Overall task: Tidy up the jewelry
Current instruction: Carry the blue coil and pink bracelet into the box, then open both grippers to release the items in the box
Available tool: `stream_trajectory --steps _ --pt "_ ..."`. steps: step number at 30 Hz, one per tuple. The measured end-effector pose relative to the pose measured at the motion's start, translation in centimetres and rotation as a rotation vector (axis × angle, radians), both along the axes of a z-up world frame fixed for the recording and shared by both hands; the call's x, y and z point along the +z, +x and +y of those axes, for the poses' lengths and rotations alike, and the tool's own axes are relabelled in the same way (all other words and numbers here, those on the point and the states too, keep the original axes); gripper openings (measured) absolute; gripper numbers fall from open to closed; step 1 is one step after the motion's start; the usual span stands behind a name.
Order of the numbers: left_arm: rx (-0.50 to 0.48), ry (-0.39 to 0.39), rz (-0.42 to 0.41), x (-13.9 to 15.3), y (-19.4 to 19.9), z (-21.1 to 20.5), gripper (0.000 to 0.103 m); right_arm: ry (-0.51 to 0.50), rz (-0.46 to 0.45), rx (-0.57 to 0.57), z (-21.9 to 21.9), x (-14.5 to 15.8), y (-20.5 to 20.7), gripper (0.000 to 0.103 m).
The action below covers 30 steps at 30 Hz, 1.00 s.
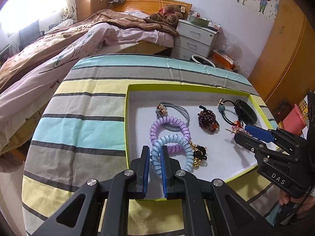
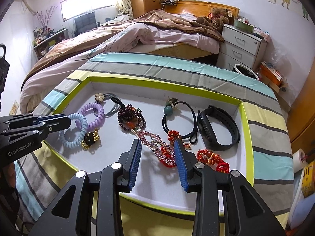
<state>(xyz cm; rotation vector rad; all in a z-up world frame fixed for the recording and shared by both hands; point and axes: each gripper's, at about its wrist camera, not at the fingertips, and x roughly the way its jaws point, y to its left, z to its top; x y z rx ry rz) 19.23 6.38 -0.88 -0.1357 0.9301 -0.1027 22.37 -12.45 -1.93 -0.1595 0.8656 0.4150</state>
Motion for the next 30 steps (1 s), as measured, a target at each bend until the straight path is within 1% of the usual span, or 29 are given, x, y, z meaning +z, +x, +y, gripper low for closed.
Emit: stream_trajectory --steps 4,12,14,16,24,27,28,29,30 --pt "0.001 0.027 -0.004 0.1 -0.2 -0.4 0.01 0.001 0.007 -0.004 0.1 0.0 -0.1 0.036" --pt "0.004 0.019 -0.003 0.1 -0.5 -0.5 0.013 -0.01 0.005 -0.002 0.1 0.0 -0.2 0.036" --pt "0.005 0.019 -0.005 0.1 -0.6 -0.5 0.015 -0.007 0.007 -0.002 0.1 0.0 -0.3 0.038" --pt "0.003 0.022 -0.008 0.2 -0.7 -0.6 0.017 0.004 0.016 0.007 0.1 0.0 -0.3 0.043" --pt "0.004 0.019 -0.01 0.5 -0.8 -0.5 0.021 0.006 0.015 -0.003 0.1 0.1 -0.5 0.044" --pt "0.0 0.014 -0.015 0.6 -0.9 -0.6 0.027 0.016 0.011 -0.01 -0.1 0.3 -0.7 0.044" --pt "0.0 0.016 -0.02 0.8 -1.1 -0.6 0.032 0.025 0.008 -0.013 -0.2 0.5 -0.9 0.044" --pt "0.003 0.03 -0.027 0.9 -1.3 -0.8 0.04 0.028 0.005 -0.017 -0.3 0.7 -1.0 0.044" --pt "0.005 0.043 -0.034 1.1 -1.6 -1.0 0.044 0.033 0.0 -0.02 -0.3 0.9 -1.2 0.044"
